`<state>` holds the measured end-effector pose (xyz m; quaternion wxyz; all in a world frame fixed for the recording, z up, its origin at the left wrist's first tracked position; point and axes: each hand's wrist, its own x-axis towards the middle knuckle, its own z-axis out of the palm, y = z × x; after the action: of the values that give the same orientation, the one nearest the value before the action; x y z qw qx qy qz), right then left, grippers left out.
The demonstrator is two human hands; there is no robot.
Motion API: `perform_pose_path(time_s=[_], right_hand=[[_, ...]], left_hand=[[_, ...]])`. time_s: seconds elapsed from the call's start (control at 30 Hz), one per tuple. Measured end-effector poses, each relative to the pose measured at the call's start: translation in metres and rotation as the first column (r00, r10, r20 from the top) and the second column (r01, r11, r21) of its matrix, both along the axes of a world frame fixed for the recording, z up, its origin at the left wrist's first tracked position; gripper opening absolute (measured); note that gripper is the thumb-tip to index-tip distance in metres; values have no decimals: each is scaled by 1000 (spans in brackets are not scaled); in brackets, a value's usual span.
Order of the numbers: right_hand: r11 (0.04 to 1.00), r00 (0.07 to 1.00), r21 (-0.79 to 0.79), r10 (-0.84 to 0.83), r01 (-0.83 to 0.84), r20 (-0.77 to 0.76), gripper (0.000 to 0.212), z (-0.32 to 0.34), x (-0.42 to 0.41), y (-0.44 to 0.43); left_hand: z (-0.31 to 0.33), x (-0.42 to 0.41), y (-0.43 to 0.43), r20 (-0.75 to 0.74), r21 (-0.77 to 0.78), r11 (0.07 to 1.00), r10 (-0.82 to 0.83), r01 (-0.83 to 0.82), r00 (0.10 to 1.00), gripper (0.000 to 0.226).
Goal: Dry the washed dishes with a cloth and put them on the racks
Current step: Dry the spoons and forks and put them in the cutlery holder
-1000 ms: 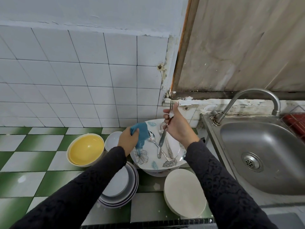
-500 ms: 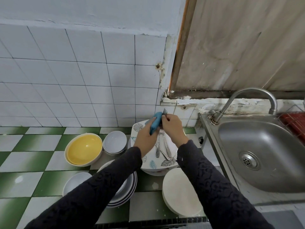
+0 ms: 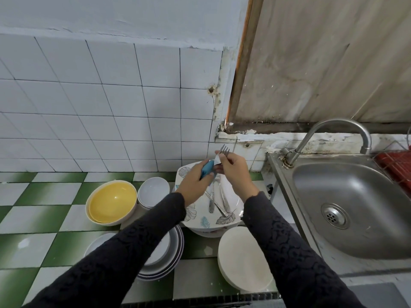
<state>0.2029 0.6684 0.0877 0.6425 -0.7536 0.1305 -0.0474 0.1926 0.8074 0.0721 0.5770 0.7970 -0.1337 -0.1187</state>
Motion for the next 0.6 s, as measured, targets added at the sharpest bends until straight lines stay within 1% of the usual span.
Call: perform_pose_path(time_s=[0.07, 0.1, 0.2, 0.27, 0.33, 0.4, 0.5, 0.6], right_hand=[[997, 999, 68, 38, -40, 35, 22, 8, -1, -6], [995, 998, 83, 46, -50, 46, 23, 12, -1, -10], [994, 998, 103, 42, -47, 56, 23, 16, -1, -17], [995, 998, 92, 37, -42, 53, 23, 11, -1, -15], [995, 998, 82, 44, -47, 45, 23, 4, -3, -9], [996, 998, 81, 42, -46, 47, 23, 0, -5, -3], [995, 997, 94, 13, -21, 77, 23, 6, -1, -5], [996, 996, 94, -18, 9, 88, 24, 13, 3, -13]], left_hand=[[9, 0, 8, -147, -73, 996, -56, 46, 988, 25], [6, 0, 13, -191, -77, 996, -68, 54, 979, 20], [0, 2, 22, -227, -76, 993, -104, 89, 968, 18], [2, 4, 22, -214, -67, 990, -136, 124, 967, 21], [2, 12, 18, -145, -14, 985, -172, 172, 974, 27], [-2, 17, 14, -76, 51, 983, -170, 174, 982, 32], [-9, 19, 15, -36, 109, 982, -150, 153, 988, 33], [-12, 13, 20, -38, 129, 977, -167, 171, 985, 33]])
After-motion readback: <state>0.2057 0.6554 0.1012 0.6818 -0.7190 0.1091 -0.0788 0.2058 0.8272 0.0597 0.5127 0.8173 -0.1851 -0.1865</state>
